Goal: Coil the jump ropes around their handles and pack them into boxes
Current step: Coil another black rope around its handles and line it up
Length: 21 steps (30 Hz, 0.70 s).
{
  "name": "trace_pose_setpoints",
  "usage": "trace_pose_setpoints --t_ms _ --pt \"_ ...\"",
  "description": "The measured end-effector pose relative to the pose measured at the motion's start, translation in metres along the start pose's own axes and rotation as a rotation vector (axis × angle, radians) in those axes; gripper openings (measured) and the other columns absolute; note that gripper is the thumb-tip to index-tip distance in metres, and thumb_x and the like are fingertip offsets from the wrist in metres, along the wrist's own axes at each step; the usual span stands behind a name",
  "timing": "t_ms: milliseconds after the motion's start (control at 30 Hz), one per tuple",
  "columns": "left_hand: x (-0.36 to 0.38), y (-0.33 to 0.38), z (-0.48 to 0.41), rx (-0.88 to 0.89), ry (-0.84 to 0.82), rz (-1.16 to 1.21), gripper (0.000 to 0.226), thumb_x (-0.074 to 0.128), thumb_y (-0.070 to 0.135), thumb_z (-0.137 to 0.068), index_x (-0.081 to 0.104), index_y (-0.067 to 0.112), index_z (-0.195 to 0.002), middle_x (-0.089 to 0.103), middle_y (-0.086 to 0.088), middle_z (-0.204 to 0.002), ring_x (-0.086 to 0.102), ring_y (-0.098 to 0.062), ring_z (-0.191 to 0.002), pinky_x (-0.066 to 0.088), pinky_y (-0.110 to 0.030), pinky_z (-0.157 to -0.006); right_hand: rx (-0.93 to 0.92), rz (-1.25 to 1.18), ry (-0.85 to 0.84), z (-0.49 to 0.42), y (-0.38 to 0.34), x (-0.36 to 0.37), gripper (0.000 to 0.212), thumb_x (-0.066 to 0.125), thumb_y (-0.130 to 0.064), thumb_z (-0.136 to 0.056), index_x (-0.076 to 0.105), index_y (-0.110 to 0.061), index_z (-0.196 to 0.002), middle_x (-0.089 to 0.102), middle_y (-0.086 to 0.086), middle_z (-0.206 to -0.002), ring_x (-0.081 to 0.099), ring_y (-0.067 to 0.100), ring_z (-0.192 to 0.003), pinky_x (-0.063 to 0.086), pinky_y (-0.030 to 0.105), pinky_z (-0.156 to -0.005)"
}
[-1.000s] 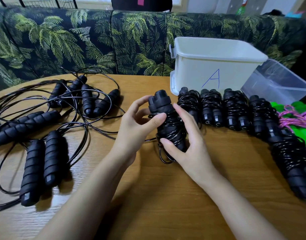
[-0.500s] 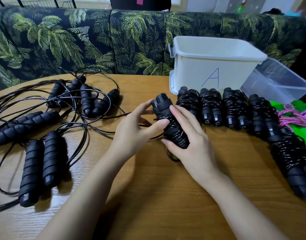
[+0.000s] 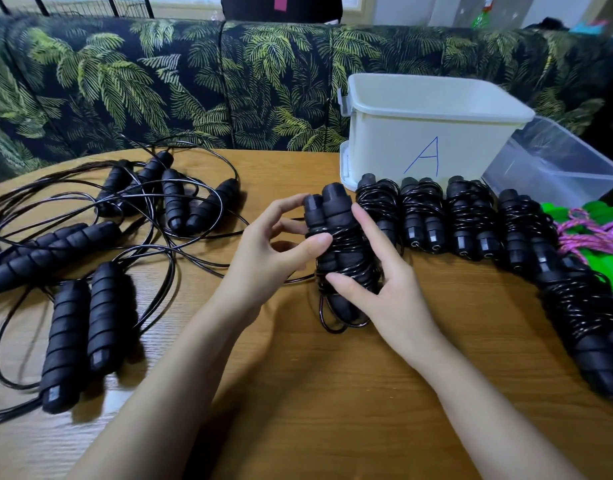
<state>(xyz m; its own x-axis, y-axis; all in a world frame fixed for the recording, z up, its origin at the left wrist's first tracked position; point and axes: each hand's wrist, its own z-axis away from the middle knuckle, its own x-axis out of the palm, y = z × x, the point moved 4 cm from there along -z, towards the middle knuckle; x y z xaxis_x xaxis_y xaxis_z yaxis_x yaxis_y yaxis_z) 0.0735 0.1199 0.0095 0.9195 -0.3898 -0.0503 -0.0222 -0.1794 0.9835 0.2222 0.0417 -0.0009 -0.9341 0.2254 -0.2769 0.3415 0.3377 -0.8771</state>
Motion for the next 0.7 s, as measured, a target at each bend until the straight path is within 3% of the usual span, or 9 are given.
trace_pose_setpoints --t_ms 133,267,367,433,500,567,633,700 --pt "-0.002 0.005 0.001 -0.007 -0.001 0.017 0.051 0.073 0.040 -0.074 0.059 0.028 -0.122 0.071 0.001 -0.090 0.069 -0.015 -0.075 0.052 -0.023 -0.057 0.077 -0.142 -0.046 0.001 -0.001 -0.001 0.077 0.075 -0.018 -0.083 0.036 -0.042 -0.146 0.049 -0.016 -0.148 0.042 0.003 -0.138 0.033 0.035 -0.117" --pt "-0.004 0.006 -0.001 -0.022 -0.056 0.043 0.047 0.070 0.033 -0.075 0.057 0.026 -0.120 0.074 -0.005 -0.090 0.065 -0.013 -0.072 0.050 -0.022 -0.052 0.120 -0.264 -0.052 0.000 -0.002 -0.003 0.074 0.072 -0.021 -0.079 0.040 -0.034 -0.145 0.055 -0.024 -0.139 0.046 -0.004 -0.133 0.038 0.015 -0.105" --pt "-0.004 0.006 -0.002 -0.011 -0.032 0.056 0.045 0.071 0.028 -0.077 0.058 0.025 -0.120 0.074 -0.003 -0.086 0.064 -0.012 -0.070 0.049 -0.021 -0.050 0.117 -0.264 -0.046 0.000 0.001 -0.002 0.070 0.072 -0.021 -0.086 0.038 -0.035 -0.146 0.050 -0.019 -0.145 0.040 -0.003 -0.137 0.035 0.021 -0.112" --pt "-0.004 0.004 -0.001 0.000 0.031 0.053 0.037 0.072 0.022 -0.083 0.059 0.025 -0.118 0.074 0.000 -0.082 0.063 -0.011 -0.068 0.048 -0.021 -0.050 0.070 -0.140 -0.035 -0.001 0.001 0.001 0.066 0.066 -0.023 -0.091 0.035 -0.034 -0.149 0.040 -0.015 -0.153 0.032 -0.001 -0.142 0.026 0.023 -0.117" --pt "-0.003 0.001 -0.001 0.005 0.086 0.048 0.035 0.072 0.015 -0.086 0.059 0.025 -0.117 0.074 0.002 -0.079 0.063 -0.011 -0.066 0.046 -0.020 -0.049 0.019 0.008 -0.021 0.000 0.000 0.003 0.061 0.057 -0.025 -0.095 0.032 -0.033 -0.151 0.032 -0.013 -0.157 0.024 -0.004 -0.145 0.020 0.014 -0.116" --pt "-0.001 0.000 0.000 0.016 0.126 0.036 0.036 0.074 0.015 -0.085 0.060 0.025 -0.117 0.074 0.004 -0.078 0.063 -0.011 -0.065 0.045 -0.019 -0.049 -0.012 0.166 -0.019 0.000 -0.002 0.006 0.060 0.049 -0.032 -0.098 0.023 -0.040 -0.151 0.024 -0.011 -0.161 0.017 -0.005 -0.147 0.020 0.013 -0.115" --pt "0.002 -0.001 0.001 0.028 0.157 0.032 0.037 0.076 0.013 -0.083 0.060 0.024 -0.115 0.075 0.007 -0.079 0.064 -0.009 -0.062 0.044 -0.017 -0.048 -0.015 0.420 -0.037 0.002 -0.003 0.010 0.071 0.046 -0.048 -0.094 0.006 -0.049 -0.153 0.010 -0.015 -0.164 0.016 0.000 -0.149 0.033 0.023 -0.109" --pt "0.006 -0.001 0.003 0.026 0.178 0.045 0.037 0.077 0.011 -0.083 0.060 0.023 -0.114 0.075 0.008 -0.079 0.064 -0.008 -0.059 0.043 -0.016 -0.047 0.016 0.691 -0.046 0.004 -0.003 0.013 0.098 0.059 -0.057 -0.082 -0.009 -0.047 -0.152 -0.006 -0.018 -0.164 0.023 0.011 -0.148 0.047 0.034 -0.091"
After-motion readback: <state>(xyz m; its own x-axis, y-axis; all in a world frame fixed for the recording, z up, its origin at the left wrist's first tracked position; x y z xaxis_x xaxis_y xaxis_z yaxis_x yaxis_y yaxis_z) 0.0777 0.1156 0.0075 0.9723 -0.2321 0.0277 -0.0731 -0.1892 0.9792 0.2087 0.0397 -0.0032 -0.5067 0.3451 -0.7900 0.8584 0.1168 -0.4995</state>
